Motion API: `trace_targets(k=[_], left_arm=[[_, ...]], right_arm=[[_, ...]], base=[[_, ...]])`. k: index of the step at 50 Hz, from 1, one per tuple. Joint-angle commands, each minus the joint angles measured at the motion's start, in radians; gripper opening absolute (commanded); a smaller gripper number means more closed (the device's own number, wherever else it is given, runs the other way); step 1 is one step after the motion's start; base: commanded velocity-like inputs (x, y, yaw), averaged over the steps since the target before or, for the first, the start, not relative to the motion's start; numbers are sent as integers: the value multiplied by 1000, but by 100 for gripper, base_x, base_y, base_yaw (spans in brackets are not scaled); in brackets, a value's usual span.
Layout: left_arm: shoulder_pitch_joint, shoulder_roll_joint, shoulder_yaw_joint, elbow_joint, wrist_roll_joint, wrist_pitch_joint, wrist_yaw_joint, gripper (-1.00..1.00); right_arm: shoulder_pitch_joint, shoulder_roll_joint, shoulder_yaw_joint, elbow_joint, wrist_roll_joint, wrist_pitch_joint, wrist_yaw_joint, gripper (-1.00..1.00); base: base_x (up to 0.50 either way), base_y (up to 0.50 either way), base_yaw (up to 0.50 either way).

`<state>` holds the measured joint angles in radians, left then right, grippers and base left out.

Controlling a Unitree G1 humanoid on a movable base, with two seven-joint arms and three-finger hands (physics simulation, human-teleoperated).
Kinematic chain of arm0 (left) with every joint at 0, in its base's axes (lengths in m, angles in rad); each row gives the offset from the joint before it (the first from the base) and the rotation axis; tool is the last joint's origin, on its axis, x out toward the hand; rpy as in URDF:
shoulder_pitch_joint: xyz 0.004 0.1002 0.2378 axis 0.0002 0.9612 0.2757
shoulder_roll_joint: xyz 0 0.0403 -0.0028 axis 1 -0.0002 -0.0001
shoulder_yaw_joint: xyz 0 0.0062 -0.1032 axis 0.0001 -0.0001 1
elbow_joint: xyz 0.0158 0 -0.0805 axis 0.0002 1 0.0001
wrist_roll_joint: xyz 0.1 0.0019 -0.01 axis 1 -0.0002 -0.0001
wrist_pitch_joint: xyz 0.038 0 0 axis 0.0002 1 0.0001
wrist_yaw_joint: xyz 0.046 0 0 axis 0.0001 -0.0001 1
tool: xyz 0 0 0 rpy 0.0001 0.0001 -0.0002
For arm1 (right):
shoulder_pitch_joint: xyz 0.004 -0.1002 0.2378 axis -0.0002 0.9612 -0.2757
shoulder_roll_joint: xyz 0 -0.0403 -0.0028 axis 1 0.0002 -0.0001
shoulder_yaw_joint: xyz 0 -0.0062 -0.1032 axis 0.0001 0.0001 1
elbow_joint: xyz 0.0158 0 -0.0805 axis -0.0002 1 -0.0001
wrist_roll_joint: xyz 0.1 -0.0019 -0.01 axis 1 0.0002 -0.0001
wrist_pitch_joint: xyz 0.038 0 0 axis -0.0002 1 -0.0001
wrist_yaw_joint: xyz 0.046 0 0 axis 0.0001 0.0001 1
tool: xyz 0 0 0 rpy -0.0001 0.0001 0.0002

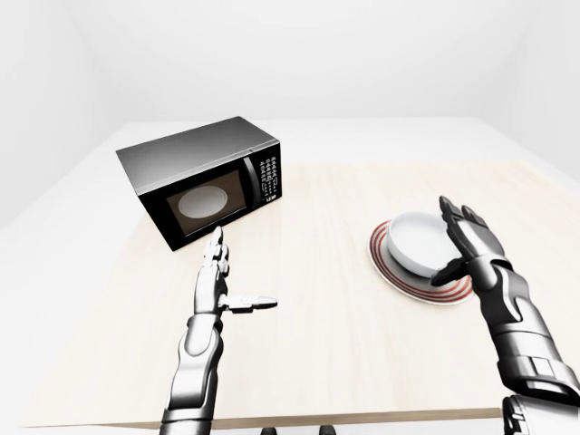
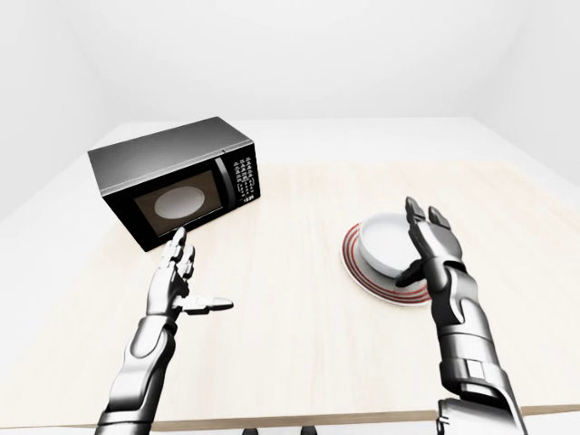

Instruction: Pick up the white bowl and put it on the plate.

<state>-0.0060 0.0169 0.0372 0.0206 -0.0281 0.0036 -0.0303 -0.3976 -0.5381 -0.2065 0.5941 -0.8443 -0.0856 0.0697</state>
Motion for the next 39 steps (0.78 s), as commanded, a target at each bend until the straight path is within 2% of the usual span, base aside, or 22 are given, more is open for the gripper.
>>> trace_targets(k=[1,3,9,15,18,33,39], left_arm=[[-4,1,1,-7,-2,15,1,100],[-4,1,1,-7,-1,15,1,100],[-4,1,1,-7,-1,15,1,100],[-4,1,1,-7,-1,15,1,100],[-4,1,1,-7,-1,15,1,100],[-4,1,1,-7,-1,15,1,100],[-4,1,1,-7,-1,15,1,100]], right_arm=[[24,-1,-87,-326,53,38,190,100],[23,-5,-103,-383,61,63,226,100],[37,0,-124,-474,71,88,269,100],[33,-6,-160,-629,98,157,359,100],[28,-12,-174,-673,109,173,385,100],[6,-49,-229,-886,172,173,493,100],[-27,-91,-261,-997,216,173,553,100]], base=[[0,0,0],[0,0,0],[0,0,0],[0,0,0],[0,0,0],[0,0,0],[0,0,0]])
